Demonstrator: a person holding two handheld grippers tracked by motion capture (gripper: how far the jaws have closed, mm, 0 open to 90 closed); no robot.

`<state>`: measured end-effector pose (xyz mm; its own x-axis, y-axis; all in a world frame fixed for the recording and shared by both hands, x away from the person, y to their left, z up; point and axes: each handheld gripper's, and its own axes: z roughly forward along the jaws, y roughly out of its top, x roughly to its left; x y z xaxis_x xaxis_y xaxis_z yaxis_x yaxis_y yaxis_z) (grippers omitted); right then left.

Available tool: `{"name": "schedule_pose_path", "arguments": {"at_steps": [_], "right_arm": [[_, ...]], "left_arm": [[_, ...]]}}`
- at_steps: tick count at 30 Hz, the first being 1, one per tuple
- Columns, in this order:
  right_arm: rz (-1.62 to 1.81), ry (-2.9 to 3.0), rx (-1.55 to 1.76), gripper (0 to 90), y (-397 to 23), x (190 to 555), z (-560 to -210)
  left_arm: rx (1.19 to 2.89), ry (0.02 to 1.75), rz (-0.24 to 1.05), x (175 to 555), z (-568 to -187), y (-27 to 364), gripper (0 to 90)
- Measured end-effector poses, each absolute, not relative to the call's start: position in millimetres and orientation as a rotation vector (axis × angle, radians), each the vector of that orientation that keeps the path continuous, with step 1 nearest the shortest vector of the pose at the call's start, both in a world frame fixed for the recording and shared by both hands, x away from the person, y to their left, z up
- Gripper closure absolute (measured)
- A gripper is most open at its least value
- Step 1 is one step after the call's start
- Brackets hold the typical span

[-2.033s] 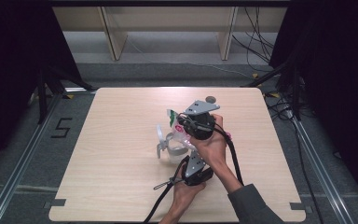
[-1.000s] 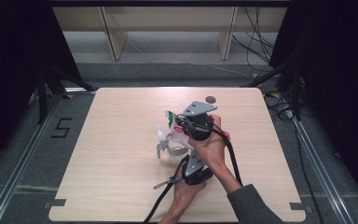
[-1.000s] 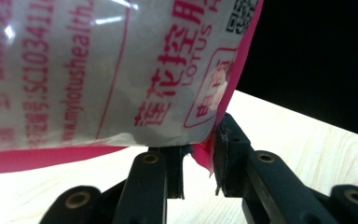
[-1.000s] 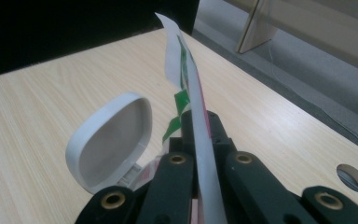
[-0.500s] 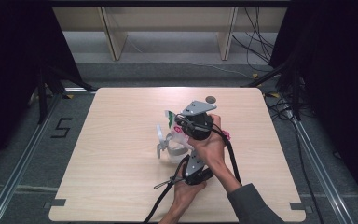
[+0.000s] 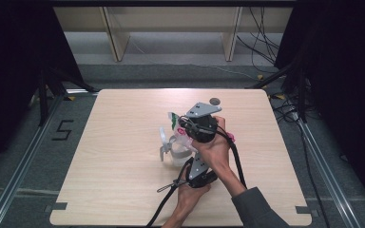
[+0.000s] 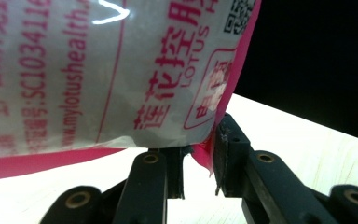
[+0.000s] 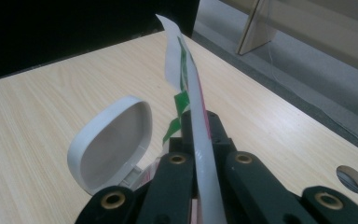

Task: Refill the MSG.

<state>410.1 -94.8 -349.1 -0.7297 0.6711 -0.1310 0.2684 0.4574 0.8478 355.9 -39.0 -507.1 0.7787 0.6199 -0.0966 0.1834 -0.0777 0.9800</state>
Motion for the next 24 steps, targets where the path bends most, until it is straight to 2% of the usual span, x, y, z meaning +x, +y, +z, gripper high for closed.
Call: {"name": "schedule_pose_path", "arguments": {"at_steps": [24], "right_arm": [[1.181,2.251,0.81,90.0,-92.4,407.6,-349.0]], "left_arm": [[1.619,0.648,0.406,356.1,-506.3,-43.3,75.2]]}}
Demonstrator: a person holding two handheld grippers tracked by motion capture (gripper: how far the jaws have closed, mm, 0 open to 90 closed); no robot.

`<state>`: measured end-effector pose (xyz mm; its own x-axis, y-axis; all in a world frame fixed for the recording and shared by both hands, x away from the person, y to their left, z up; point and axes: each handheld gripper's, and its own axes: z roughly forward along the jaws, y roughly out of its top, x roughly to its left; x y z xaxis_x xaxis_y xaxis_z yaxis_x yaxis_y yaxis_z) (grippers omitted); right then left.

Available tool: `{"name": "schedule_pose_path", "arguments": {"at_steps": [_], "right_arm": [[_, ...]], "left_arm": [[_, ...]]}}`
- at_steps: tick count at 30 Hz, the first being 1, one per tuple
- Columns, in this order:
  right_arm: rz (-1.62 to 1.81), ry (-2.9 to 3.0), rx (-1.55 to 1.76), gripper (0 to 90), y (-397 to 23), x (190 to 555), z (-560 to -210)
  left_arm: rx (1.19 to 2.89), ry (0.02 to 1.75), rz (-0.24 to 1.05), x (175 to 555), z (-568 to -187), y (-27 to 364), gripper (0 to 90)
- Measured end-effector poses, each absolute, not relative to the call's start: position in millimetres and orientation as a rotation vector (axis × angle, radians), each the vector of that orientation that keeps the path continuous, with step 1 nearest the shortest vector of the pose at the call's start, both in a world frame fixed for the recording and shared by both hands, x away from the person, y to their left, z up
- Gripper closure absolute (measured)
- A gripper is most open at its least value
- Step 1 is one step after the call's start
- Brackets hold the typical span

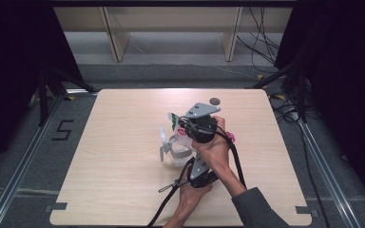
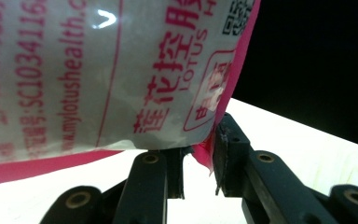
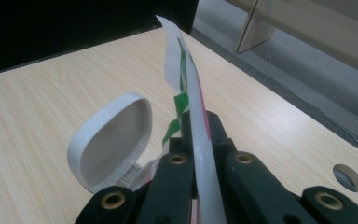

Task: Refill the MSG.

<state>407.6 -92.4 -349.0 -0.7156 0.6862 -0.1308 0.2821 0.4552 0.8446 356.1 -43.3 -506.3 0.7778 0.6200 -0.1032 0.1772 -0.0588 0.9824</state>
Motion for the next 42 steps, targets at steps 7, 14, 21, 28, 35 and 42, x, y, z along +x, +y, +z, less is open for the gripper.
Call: {"name": "schedule_pose_path", "arguments": {"at_steps": [7,14,21,28,35,42], "right_arm": [[1.16,2.26,0.768,90.0,-89.4,410.0,-349.2],[1.178,2.268,0.781,90.0,-88.3,409.7,-347.4],[1.162,2.281,0.767,90.0,-85.6,410.2,-348.4],[1.175,2.268,0.776,90.0,-85.1,409.8,-347.2],[1.18,2.279,0.785,90.0,-87.6,409.2,-346.2],[1.192,2.261,0.8,90.0,-87.8,408.2,-345.8]], "left_arm": [[1.601,0.653,0.395,357.6,-506.3,-42.7,75.2],[1.598,0.658,0.406,357.3,-504.9,-40.1,75.3],[1.604,0.656,0.397,357.3,-505.2,-39.7,75.3],[1.596,0.652,0.404,356.8,-504.6,-40.8,75.3],[1.604,0.648,0.411,356.7,-504.2,-41.1,75.3],[1.603,0.651,0.409,356.4,-503.5,-40.7,75.4]]}}
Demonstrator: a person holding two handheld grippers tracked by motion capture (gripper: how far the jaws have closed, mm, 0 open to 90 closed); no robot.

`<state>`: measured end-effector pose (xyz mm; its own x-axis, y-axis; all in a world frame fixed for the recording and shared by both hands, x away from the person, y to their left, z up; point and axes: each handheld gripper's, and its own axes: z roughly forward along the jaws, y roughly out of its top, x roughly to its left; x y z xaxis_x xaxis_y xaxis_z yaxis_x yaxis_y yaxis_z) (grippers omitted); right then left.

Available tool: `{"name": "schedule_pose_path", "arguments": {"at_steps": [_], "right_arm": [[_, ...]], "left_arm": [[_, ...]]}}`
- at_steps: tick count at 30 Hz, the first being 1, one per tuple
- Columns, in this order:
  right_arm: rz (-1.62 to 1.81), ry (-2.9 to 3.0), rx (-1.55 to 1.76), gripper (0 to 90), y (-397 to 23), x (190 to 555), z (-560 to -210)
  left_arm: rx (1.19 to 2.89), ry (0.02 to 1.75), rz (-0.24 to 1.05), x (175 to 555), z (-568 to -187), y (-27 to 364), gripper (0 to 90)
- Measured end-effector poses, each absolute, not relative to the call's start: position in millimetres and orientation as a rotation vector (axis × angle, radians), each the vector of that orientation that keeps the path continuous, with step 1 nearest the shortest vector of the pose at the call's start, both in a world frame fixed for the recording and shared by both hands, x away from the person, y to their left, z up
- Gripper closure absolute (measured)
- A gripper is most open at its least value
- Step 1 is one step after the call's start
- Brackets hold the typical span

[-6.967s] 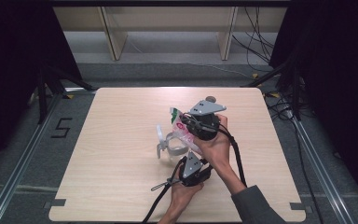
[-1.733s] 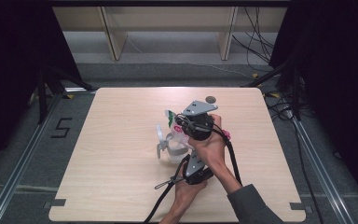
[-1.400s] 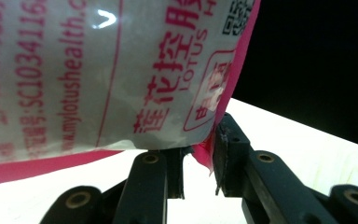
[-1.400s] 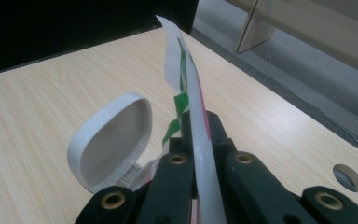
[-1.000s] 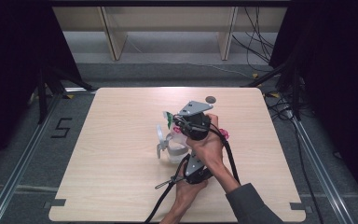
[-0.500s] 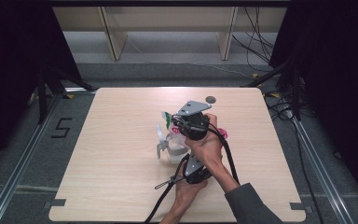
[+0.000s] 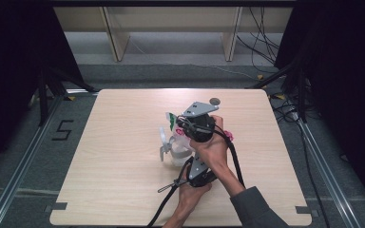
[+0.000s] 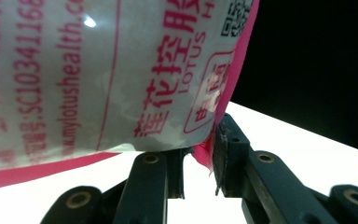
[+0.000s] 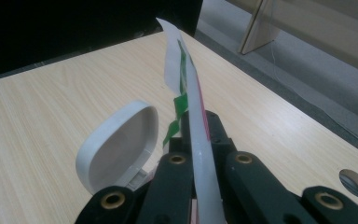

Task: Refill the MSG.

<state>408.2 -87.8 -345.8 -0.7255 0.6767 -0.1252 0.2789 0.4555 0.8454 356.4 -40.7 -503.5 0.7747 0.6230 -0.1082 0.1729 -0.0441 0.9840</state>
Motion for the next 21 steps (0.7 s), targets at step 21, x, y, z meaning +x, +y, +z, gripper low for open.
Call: {"name": "schedule_pose_path", "arguments": {"at_steps": [21], "right_arm": [[1.176,2.291,0.789,90.0,-85.3,408.9,-346.0]], "left_arm": [[1.591,0.656,0.407,356.0,-503.8,-41.4,75.4]]}}
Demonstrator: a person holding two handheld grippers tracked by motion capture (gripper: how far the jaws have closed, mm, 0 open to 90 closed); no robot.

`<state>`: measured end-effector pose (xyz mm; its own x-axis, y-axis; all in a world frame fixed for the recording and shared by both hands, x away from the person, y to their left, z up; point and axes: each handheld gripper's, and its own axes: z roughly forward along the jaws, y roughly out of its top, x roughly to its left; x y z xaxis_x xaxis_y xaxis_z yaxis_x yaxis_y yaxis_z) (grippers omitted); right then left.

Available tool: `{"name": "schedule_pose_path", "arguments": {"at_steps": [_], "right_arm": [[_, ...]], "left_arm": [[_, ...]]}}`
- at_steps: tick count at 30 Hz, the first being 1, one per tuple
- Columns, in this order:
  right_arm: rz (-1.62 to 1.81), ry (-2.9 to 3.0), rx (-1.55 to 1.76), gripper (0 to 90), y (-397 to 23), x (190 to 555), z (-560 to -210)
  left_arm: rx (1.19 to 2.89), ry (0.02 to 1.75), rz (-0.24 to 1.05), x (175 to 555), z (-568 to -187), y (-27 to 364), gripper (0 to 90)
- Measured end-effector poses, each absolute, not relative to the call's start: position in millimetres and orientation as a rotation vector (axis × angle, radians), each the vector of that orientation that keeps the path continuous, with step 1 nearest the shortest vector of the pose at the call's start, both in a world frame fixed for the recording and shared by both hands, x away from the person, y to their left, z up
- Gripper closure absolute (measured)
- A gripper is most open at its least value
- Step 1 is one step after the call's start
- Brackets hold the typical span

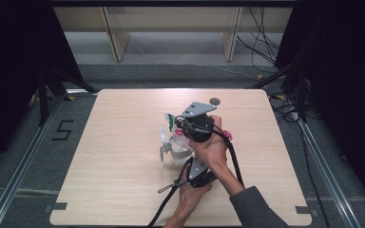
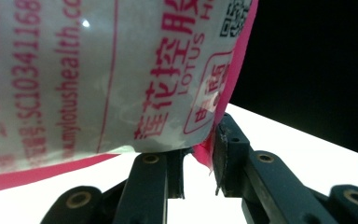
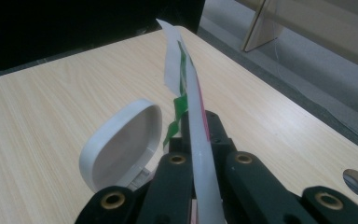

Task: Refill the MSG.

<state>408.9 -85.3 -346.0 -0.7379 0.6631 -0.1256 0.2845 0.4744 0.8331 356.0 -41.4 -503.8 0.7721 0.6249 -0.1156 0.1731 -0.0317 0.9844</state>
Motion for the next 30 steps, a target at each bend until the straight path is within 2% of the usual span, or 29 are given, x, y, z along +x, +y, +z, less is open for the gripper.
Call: {"name": "schedule_pose_path", "arguments": {"at_steps": [30], "right_arm": [[1.159,2.303,0.77,90.0,-80.1,409.9,-346.4]], "left_arm": [[1.567,0.668,0.394,356.1,-503.2,-41.8,75.4]]}}
